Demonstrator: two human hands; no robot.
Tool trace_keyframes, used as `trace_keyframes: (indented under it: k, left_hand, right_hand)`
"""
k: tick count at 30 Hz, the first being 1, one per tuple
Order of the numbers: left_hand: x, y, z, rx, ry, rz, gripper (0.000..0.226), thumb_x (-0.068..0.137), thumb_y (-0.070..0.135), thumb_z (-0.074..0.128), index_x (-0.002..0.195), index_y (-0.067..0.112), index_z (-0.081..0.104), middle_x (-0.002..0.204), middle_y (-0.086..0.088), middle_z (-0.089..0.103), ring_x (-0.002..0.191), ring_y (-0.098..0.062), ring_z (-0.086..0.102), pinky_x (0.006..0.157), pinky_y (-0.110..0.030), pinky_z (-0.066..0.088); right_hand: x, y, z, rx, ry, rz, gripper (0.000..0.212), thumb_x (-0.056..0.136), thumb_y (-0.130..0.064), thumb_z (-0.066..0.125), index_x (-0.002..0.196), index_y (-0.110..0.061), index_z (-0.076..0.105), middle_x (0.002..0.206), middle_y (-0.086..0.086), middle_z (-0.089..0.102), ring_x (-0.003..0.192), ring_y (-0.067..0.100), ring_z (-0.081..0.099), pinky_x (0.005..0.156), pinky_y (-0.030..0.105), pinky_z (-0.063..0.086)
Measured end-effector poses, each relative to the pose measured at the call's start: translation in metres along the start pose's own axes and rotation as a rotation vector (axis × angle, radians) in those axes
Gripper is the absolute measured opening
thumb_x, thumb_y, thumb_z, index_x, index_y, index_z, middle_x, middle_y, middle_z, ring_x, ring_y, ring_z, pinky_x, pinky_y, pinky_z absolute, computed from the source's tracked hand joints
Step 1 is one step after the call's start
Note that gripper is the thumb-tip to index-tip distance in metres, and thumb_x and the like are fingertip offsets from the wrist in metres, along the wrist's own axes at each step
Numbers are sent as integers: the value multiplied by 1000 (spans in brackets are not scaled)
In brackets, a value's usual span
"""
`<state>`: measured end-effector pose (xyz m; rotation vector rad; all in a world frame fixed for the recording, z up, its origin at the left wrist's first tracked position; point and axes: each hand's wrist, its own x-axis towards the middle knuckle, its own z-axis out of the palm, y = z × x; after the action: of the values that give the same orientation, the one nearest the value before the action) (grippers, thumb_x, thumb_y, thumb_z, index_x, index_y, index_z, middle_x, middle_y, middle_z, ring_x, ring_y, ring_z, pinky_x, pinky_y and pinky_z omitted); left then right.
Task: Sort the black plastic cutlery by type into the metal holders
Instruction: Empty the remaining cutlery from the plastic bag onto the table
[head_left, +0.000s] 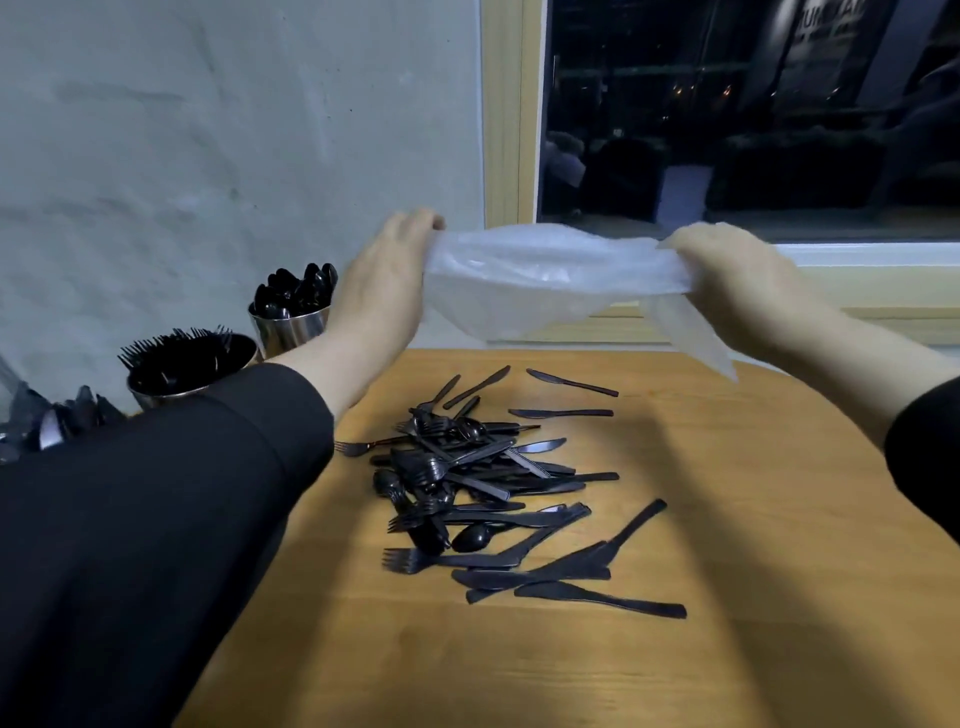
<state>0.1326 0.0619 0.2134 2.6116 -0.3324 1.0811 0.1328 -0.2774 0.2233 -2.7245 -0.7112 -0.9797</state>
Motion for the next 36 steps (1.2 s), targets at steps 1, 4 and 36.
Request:
trace_keyframes:
  k: [1, 4, 36]
  left_hand:
    - [-2, -8, 5, 18, -32, 85, 48, 86, -9, 38, 125, 12, 55, 123, -17, 56, 101, -39, 55, 72, -40, 37]
    - [-3, -37, 34, 191, -102, 215, 27, 93, 18, 36, 103, 13, 61, 114, -10, 57, 99, -31, 49, 75, -39, 33]
    - [56, -62, 203, -427, -330, -402, 45, 103, 16, 53, 144, 29, 37, 100, 6, 59, 81, -7, 58, 69, -27, 50]
  right_hand:
    - [-2, 7, 10, -20, -25, -81, 27, 87, -2, 44, 105, -10, 63, 93, 12, 60, 84, 33, 50, 68, 45, 45]
    - [-10, 21, 42, -93, -105, -190, 17, 86, -2, 46, 89, -7, 62, 96, 13, 62, 85, 33, 49, 69, 44, 46]
    - [60, 39, 235, 385, -169, 438, 32, 96, -23, 66, 124, -15, 54, 118, 10, 65, 99, 28, 69, 75, 35, 49]
